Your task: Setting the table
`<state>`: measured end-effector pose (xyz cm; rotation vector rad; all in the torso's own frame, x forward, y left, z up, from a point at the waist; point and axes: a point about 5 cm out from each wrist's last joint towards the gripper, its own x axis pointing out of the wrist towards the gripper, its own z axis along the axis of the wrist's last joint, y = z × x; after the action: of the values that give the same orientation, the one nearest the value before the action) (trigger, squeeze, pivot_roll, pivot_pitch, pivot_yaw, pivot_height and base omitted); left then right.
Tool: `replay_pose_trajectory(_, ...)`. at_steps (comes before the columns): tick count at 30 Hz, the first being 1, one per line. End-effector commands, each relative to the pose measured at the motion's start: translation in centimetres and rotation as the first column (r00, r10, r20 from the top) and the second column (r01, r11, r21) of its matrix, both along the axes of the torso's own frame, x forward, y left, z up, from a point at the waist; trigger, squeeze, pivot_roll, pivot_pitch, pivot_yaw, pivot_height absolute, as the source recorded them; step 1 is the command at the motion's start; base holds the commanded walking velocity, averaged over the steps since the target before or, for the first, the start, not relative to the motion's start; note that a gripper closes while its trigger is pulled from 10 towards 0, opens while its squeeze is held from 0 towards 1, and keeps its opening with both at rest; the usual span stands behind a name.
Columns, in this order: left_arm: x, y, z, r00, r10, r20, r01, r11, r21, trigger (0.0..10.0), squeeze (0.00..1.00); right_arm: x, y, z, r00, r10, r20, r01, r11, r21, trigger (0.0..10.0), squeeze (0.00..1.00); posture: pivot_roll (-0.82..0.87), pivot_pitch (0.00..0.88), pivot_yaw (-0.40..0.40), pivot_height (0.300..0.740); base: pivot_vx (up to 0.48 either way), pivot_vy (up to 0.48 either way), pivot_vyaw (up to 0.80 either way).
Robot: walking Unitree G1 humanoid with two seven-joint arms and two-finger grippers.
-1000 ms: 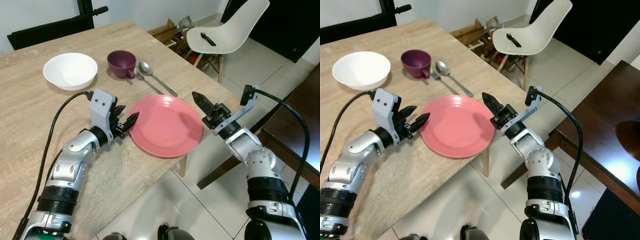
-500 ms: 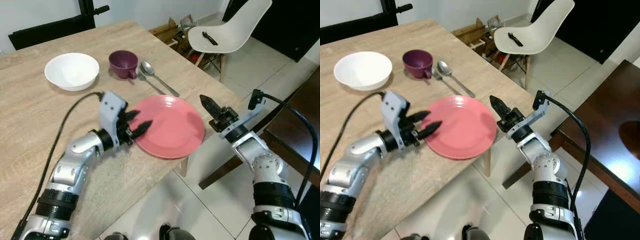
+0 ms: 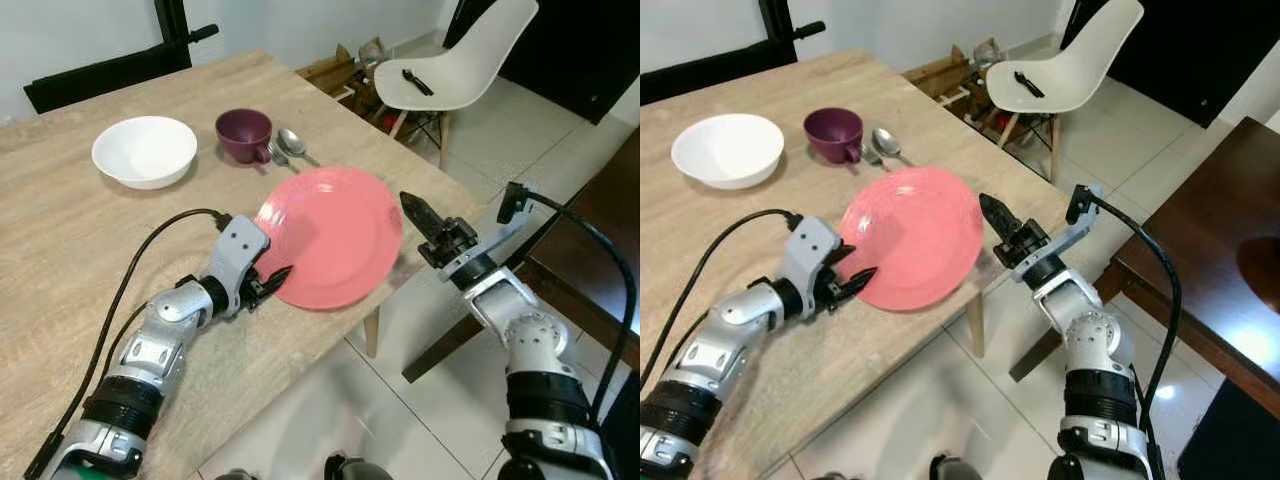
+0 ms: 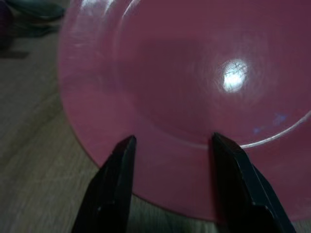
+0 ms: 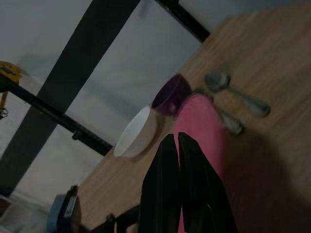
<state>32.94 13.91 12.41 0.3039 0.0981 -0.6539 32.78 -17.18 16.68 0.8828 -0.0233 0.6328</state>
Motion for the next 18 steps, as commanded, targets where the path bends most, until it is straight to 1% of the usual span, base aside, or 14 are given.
replay_pose_trajectory(1, -1.0, 0.5, -2.7, 0.993, 0.019, -0.121, -0.015, 0.999, 0.028, 10.0, 0.00, -0.6, 0.1, -0.5, 0.999, 0.027, -0.017, -0.027, 1.000, 0.008, 10.0, 0.00, -0.02, 0.096, 0.003, 0.740, 0.000, 0.000, 0.00)
replay_pose_trajectory(3, -0.9, 0.3, -2.5, 0.994, 0.011, -0.107, -0.009, 1.000, 0.023, 10.0, 0.00, -1.0, 0.2, -0.6, 0.998, 0.051, -0.030, -0.049, 0.996, 0.077, 10.0, 0.00, -0.02, 0.096, 0.003, 0.740, 0.000, 0.000, 0.00)
replay_pose_trajectory(5, -0.7, 0.1, -2.4, 0.995, 0.006, -0.096, -0.004, 1.000, 0.023, 10.0, 0.00, -1.4, 0.3, -0.9, 0.996, 0.070, -0.052, -0.064, 0.992, 0.104, 10.0, 0.00, -0.02, 0.096, 0.003, 0.740, 0.000, 0.000, 0.00)
replay_pose_trajectory(8, -0.5, 0.0, -2.3, 0.996, 0.003, -0.084, -0.002, 1.000, 0.018, 10.0, 0.00, -1.8, 0.3, -1.4, 0.993, 0.090, -0.074, -0.083, 0.992, 0.099, 10.0, 0.00, -0.03, 0.097, 0.004, 0.740, 0.000, 0.000, 0.00)
replay_pose_trajectory(10, -0.4, -0.1, -2.0, 0.997, 0.002, -0.075, -0.001, 1.000, 0.013, 10.0, 0.00, -2.5, 0.0, -1.6, 0.989, 0.114, -0.099, -0.101, 0.987, 0.128, 10.0, 0.00, -0.03, 0.099, 0.003, 0.740, 0.000, 0.000, 0.00)
replay_pose_trajectory(13, -0.3, -0.1, -1.9, 0.998, 0.000, -0.069, 0.000, 1.000, 0.010, 10.0, 0.00, -2.8, -0.2, -1.8, 0.983, 0.137, -0.124, -0.111, 0.975, 0.190, 10.0, 0.00, -0.03, 0.099, 0.004, 0.740, 0.000, 0.000, 0.00)
replay_pose_trajectory(16, -0.3, 0.0, -1.8, 0.998, 0.000, -0.066, 0.000, 1.000, 0.007, 10.0, 0.00, -2.5, 0.0, -2.6, 0.978, 0.121, -0.171, -0.098, 0.986, 0.135, 10.0, 0.00, -0.03, 0.099, 0.003, 0.740, 0.000, 0.000, 0.00)
replay_pose_trajectory(18, -0.3, 0.0, -1.8, 0.998, 0.000, -0.064, 0.000, 1.000, 0.006, 10.0, 0.00, -2.2, 0.0, -2.8, 0.977, 0.106, -0.183, -0.085, 0.989, 0.119, 10.0, 0.00, -0.03, 0.097, 0.002, 0.740, 0.000, 0.000, 0.00)
